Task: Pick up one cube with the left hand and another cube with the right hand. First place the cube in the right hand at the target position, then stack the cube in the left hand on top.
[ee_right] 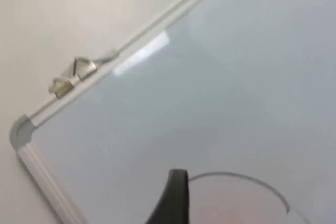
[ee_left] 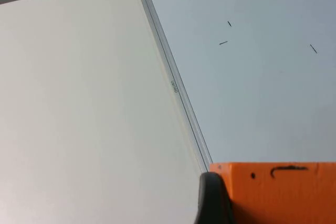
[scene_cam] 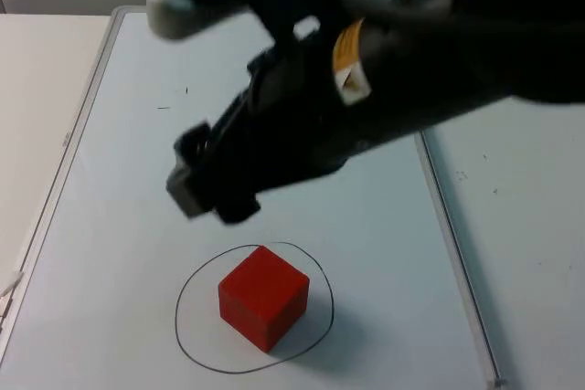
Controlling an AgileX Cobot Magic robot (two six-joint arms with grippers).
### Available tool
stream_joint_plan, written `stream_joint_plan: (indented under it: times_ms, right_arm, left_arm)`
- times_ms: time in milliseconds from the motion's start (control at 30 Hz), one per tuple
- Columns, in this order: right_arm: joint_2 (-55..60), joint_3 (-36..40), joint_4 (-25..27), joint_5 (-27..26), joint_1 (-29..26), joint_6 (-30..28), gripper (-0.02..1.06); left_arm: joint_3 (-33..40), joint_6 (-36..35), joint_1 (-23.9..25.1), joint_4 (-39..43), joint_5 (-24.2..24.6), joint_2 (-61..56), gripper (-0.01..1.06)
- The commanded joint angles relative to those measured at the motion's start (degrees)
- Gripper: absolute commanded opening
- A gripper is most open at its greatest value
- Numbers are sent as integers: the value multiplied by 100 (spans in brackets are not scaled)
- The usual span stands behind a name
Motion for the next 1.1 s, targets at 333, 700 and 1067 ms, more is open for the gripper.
stream_joint_plan:
  times_ms: [333, 700, 1067]
  right_arm:
    - [-2922, -27, -997, 1020, 23, -18, 73]
    - [-4912, 621, -998, 1289, 23, -508, 73]
    - [-5455, 1060, -970, 1351, 23, -497, 73]
  left_arm:
    - [9, -24, -48, -38, -87, -36, 18]
    - [9, 25, -48, -38, -98, -36, 18]
    - [-2, 1699, -48, -1852, -458, -2, 18]
